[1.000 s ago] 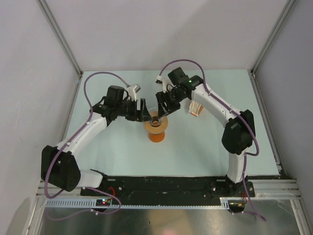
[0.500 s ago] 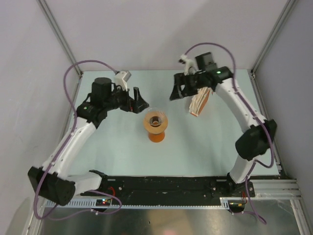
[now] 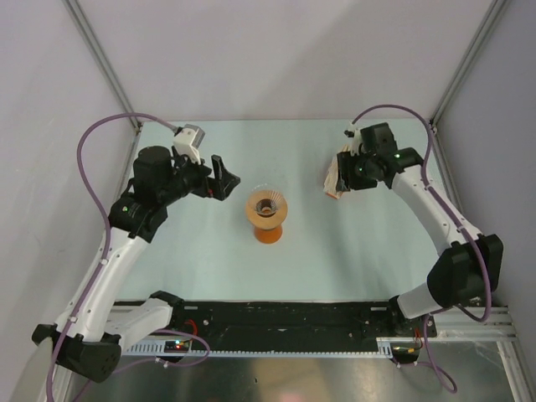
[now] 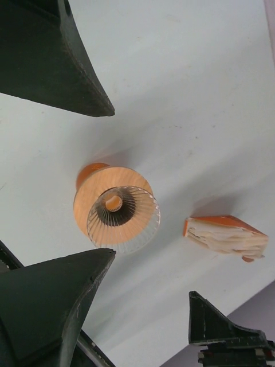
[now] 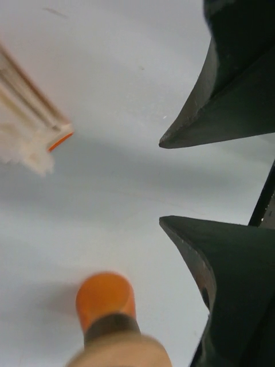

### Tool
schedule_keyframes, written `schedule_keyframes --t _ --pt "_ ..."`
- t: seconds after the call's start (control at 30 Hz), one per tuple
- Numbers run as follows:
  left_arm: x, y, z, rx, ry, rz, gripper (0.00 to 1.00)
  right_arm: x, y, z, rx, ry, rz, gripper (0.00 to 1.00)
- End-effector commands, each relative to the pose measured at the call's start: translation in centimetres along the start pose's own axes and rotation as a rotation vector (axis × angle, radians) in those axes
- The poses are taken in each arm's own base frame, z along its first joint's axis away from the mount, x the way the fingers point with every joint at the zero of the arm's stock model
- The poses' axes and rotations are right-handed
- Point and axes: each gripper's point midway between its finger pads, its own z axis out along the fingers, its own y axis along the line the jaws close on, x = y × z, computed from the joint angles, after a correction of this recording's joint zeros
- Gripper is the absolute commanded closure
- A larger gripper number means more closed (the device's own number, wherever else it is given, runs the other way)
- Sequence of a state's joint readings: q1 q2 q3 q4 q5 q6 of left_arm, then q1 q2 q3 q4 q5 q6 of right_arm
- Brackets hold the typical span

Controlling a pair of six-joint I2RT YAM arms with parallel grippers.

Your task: Place the coffee filter in the dripper

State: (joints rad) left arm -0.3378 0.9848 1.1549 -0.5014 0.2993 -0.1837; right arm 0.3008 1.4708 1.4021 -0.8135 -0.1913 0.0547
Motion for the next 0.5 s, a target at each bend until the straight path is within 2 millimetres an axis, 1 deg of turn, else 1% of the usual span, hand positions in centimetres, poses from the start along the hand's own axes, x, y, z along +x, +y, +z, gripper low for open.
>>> schedule_keyframes --t 0.0,0.07,0.13,0.3,0.47 --pt "0.1 0.5 0.1 -0.02 -0.001 -0.002 0.0 -1.1 -2.3 2.1 0.189 -0.062 0.088 0.48" --pt "0.0 0.4 0.1 -0.016 -0.003 -0.004 0.0 -1.1 -2.5 3.2 0.212 -0.063 0.117 0.51" --pt "-0.2 0.3 0.1 -0.013 -0.006 -0.004 0.0 -1.6 -2.6 4.0 0.217 -0.077 0.136 0.51" --pt "0.0 0.3 0.1 -0.01 0.0 -0.007 0.0 -3.3 -2.6 5.2 0.227 -0.125 0.171 0.51" --pt "-0.1 0.2 0.1 -0.004 0.001 -0.015 0.0 -4.4 -3.4 6.2 0.268 -0.121 0.209 0.55"
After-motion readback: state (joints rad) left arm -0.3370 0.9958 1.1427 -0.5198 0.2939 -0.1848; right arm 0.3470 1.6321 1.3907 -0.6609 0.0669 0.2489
